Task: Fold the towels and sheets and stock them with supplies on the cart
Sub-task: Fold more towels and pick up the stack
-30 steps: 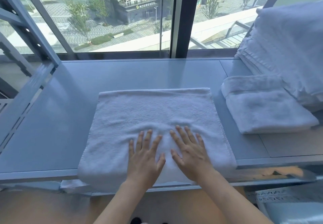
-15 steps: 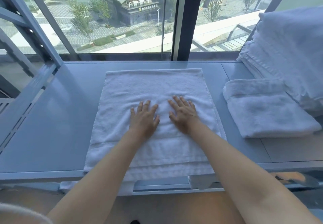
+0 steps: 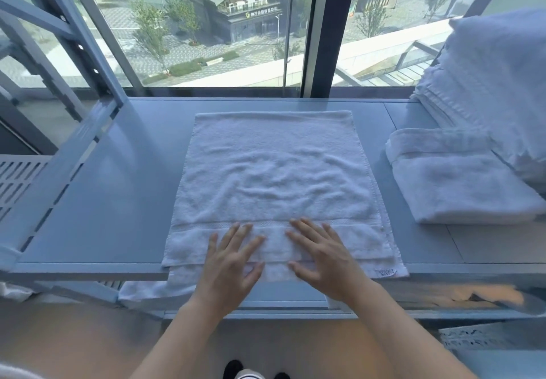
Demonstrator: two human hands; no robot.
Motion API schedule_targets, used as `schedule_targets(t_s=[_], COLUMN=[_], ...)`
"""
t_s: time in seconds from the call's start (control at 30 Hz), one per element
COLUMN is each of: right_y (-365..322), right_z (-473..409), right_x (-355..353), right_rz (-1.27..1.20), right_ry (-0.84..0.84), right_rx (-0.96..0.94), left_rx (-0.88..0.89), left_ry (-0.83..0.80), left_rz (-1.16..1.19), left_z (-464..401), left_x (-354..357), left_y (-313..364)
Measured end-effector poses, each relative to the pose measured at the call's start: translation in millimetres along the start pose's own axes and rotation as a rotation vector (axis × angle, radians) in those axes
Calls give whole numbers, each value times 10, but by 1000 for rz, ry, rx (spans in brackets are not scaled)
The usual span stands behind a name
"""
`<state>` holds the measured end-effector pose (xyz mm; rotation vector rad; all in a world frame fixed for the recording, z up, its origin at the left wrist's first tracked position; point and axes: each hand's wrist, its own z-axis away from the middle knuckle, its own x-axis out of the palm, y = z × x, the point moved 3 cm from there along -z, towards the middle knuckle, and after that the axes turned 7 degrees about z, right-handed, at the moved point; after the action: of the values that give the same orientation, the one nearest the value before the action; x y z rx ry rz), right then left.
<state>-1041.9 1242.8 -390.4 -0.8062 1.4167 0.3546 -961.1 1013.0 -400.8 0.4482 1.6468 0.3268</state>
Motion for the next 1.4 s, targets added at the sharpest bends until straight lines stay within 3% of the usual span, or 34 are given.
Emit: schedule_targets(t_s=[0.33,0.57,0.8,1.07,1.3,1.4], right_y=[-147,0,684,796,830,841], right_z=[-528,-471,181,193,-1,226], right_x=[-24,-163,-370,-459,-1182,-1239], right_rz=[35,-36,-69,-102,-35,11], right_ry=[-27,18,192,248,503,531], right_rx=[64,77,259,294,329,278], left_rx=[-57,-105,-75,-168,-90,-44], left_ry=[-125,-77,103,319,515,493], left_rz=[-40,-115,-19,-41,46,68], left_z=[-512,-518,-213,-94,-383,-196], left_x=[-314,-266,-416,-790,-1375,-1298], left_y=[-237,-22,-402,-864,-601,-501])
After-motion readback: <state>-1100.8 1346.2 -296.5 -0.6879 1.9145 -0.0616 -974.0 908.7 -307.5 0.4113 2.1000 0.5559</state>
